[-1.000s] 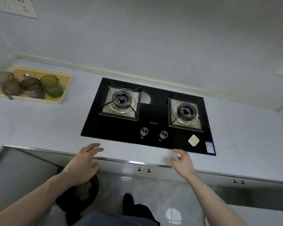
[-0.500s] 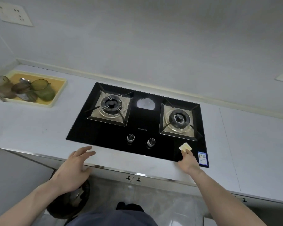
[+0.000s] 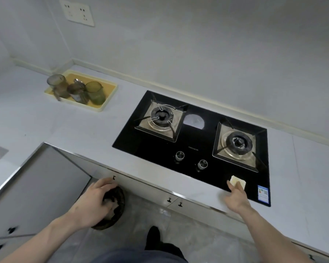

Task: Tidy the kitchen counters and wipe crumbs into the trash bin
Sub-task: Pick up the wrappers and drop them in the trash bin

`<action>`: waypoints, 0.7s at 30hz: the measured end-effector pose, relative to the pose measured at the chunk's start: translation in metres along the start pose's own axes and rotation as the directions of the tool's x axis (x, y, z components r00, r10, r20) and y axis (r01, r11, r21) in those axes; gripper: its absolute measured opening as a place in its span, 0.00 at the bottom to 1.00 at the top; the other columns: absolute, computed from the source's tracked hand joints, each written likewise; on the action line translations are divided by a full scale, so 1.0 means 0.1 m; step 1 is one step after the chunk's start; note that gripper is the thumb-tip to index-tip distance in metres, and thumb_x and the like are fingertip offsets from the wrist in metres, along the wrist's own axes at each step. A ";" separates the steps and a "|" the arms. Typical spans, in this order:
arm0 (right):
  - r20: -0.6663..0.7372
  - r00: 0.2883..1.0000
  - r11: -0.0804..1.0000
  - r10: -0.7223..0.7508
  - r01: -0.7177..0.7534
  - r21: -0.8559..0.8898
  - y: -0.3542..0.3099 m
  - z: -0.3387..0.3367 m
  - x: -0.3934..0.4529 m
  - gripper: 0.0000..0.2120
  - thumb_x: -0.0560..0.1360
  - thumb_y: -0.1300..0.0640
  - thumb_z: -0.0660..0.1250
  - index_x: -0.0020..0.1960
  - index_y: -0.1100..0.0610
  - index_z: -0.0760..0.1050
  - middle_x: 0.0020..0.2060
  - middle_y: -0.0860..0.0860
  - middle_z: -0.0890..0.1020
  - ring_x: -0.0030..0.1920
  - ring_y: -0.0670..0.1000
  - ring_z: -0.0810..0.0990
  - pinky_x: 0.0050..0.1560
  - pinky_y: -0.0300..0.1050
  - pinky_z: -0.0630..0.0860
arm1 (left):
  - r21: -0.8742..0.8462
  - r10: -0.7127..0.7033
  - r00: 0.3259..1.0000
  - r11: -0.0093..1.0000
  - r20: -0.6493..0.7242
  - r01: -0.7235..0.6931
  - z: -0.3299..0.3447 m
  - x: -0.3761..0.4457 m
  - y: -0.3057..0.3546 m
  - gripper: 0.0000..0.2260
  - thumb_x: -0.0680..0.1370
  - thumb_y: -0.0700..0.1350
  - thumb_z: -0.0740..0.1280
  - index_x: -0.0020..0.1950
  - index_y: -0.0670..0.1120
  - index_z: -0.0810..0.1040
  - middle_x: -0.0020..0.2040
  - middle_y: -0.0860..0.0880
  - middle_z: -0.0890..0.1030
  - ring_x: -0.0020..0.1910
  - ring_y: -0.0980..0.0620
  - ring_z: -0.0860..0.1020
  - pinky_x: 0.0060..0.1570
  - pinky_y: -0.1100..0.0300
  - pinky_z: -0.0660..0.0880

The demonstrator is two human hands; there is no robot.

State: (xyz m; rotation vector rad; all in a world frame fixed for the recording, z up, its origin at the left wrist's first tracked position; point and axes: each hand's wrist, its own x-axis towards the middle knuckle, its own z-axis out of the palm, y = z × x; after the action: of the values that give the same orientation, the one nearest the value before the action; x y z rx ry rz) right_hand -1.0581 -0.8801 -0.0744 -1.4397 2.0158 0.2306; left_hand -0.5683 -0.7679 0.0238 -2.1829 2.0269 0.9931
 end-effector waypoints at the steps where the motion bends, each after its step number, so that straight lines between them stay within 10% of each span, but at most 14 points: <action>1: -0.004 1.000 1.000 0.018 -0.018 0.009 -0.04 0.01 -0.01 0.34 0.79 0.57 0.62 0.83 0.54 0.55 0.80 0.55 0.52 0.78 0.59 0.59 0.77 0.50 0.61 | -0.004 -0.007 1.000 1.000 -0.008 0.007 -0.01 -0.05 -0.06 0.28 0.75 0.43 0.68 0.76 0.51 0.70 0.78 0.52 0.63 0.75 0.51 0.65 0.75 0.63 0.56; 7: -0.030 0.998 0.988 0.064 -0.059 0.141 -0.37 0.04 -0.29 0.32 0.78 0.64 0.61 0.81 0.62 0.57 0.80 0.57 0.57 0.75 0.62 0.65 0.73 0.53 0.66 | -0.025 -0.047 0.999 0.999 -0.011 0.047 -0.03 -0.32 -0.40 0.28 0.75 0.43 0.67 0.76 0.50 0.71 0.78 0.51 0.64 0.75 0.50 0.65 0.76 0.59 0.59; 13: -0.089 0.945 0.928 -0.314 0.325 0.180 -1.25 0.67 -1.06 0.32 0.81 0.62 0.62 0.82 0.53 0.56 0.81 0.46 0.55 0.80 0.49 0.58 0.76 0.41 0.58 | -0.090 -0.103 0.994 0.991 -0.025 0.100 -0.03 -0.67 -0.85 0.27 0.74 0.45 0.68 0.74 0.51 0.73 0.77 0.52 0.66 0.74 0.52 0.67 0.74 0.65 0.59; 21: 0.311 0.754 0.810 -0.579 0.577 0.109 -2.88 1.87 -1.52 0.30 0.82 0.53 0.61 0.82 0.52 0.56 0.82 0.42 0.53 0.80 0.48 0.57 0.78 0.41 0.54 | -0.165 -0.259 0.965 0.954 -0.028 0.251 0.01 -1.07 -1.37 0.29 0.73 0.47 0.65 0.75 0.51 0.71 0.78 0.52 0.64 0.74 0.49 0.67 0.73 0.61 0.61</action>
State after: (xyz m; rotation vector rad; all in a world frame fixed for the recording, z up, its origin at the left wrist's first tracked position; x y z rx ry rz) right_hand -0.6963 -0.7807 -0.0679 -1.8093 1.2225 0.1775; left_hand -0.4423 -0.6491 0.0149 -2.4920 1.6746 1.1114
